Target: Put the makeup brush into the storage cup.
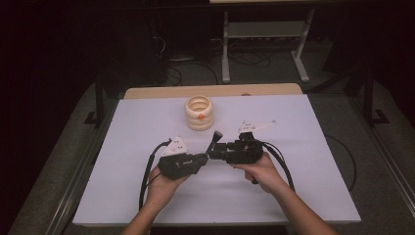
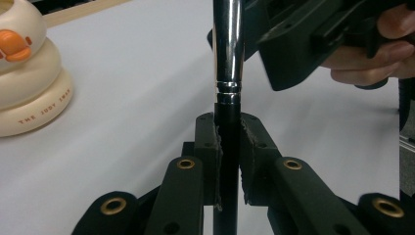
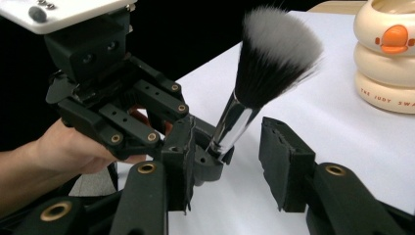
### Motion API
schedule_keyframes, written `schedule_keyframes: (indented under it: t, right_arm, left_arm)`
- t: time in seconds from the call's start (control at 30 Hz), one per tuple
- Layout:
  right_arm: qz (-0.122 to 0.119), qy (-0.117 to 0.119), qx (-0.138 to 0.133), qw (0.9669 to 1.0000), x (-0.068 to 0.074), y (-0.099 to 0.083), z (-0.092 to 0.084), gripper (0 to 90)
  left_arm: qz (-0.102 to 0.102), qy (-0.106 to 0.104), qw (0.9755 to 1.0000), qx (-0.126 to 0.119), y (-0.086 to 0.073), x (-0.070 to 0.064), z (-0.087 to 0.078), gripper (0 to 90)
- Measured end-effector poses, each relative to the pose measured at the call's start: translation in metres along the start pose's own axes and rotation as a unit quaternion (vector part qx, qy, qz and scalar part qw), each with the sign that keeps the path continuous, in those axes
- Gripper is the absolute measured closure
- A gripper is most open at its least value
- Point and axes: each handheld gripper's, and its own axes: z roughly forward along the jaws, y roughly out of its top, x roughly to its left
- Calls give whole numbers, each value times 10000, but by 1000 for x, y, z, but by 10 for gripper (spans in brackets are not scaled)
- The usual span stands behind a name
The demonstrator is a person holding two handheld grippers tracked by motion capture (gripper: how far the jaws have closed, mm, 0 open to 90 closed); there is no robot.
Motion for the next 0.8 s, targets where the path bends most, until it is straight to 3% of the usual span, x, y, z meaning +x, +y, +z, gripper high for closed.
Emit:
schedule_keyframes:
  t: [0.4, 0.8]
  right_arm:
    - [187, 47, -190, 9996, -3, 0, 0, 724]
    - [288, 163, -196, 9993, -5, 0, 0, 764]
  left_arm:
    - [-17, -31, 10000, -45, 0, -3, 3, 797]
    - [-10, -80, 9999, -77, -2, -2, 7, 793]
